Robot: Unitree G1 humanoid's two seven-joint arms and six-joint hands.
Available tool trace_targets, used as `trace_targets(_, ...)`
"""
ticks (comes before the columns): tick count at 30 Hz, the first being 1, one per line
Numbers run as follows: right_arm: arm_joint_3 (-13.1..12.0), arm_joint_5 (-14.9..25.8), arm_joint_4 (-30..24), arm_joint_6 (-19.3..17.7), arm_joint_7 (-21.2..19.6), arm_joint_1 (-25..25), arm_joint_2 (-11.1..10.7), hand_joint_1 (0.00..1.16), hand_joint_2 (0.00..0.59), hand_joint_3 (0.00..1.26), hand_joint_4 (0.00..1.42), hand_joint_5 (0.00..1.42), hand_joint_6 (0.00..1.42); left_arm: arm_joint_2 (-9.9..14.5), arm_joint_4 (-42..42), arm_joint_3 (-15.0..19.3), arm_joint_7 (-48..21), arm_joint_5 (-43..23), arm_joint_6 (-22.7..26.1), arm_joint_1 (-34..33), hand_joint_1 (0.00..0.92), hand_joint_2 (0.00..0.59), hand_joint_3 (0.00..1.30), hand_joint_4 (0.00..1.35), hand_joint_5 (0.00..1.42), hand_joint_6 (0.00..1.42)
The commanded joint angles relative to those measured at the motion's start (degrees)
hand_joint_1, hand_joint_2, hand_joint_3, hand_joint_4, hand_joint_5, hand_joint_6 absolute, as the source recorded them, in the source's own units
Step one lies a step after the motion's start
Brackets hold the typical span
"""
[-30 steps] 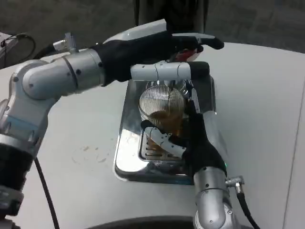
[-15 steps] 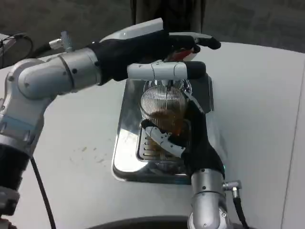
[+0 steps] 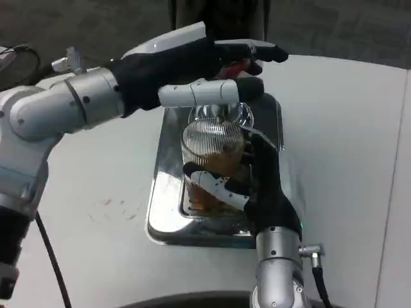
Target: Grasp the cup under the faucet to collect the drink, then remove the cup.
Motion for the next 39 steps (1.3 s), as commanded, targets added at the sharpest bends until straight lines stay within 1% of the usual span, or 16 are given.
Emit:
trace_targets(1,-0.17,0.52,-2.28,-1.13,-1.22,0.03,6.02,0.81,0.242,0.49,0.58,0.49,0.27,1.44,-1.01,3.27,1.96,-0.70,0.04,1.94,0.000,0.000,0.20,0.12,0.18,0.09)
trace_targets(7,-0.51,0.18,-4.78,-1.34,-1.47,1.71,4.74,0.82,0.244,0.53,0.62,0.53,0.31,0.93,-3.05,5.23,2.69,-1.89,0.12,2.55,0.000,0.000,0.23,0.16,0.22,0.11)
trace_targets(14,-0.79,-0.54,-8.65,-0.74,-0.64,4.57,3.27,0.82,0.241,0.57,0.67,0.58,0.33,0.55,-5.32,7.71,3.77,-3.72,0.81,2.85,0.000,0.001,0.25,0.18,0.25,0.12)
trace_targets(19,-0.93,-1.20,-11.07,-0.30,0.20,6.37,2.58,0.81,0.240,0.60,0.70,0.62,0.34,0.55,-6.57,8.43,3.83,-3.98,1.23,3.46,0.000,0.006,0.26,0.19,0.26,0.14)
trace_targets(23,-1.51,-1.56,-13.03,0.06,1.22,8.03,2.18,0.81,0.240,0.62,0.72,0.63,0.36,0.56,-7.48,9.20,4.36,-4.58,1.50,4.13,0.000,0.006,0.27,0.20,0.27,0.14)
trace_targets(28,-1.92,-2.65,-15.58,0.48,2.68,10.57,1.23,0.82,0.223,0.64,0.75,0.67,0.36,0.97,-9.40,10.26,4.94,-5.44,2.12,5.47,0.000,0.005,0.27,0.20,0.28,0.15)
trace_targets(32,-1.91,-3.35,-18.07,0.75,3.88,12.72,0.17,0.82,0.223,0.66,0.77,0.69,0.36,1.52,-10.75,12.00,5.35,-6.01,2.67,6.97,0.000,0.005,0.27,0.21,0.28,0.15)
trace_targets(39,-2.44,-4.24,-21.67,1.08,5.61,15.89,-0.63,0.82,0.223,0.68,0.79,0.71,0.36,2.34,-15.13,15.23,6.24,-8.55,4.66,11.39,0.000,0.003,0.28,0.23,0.29,0.19)
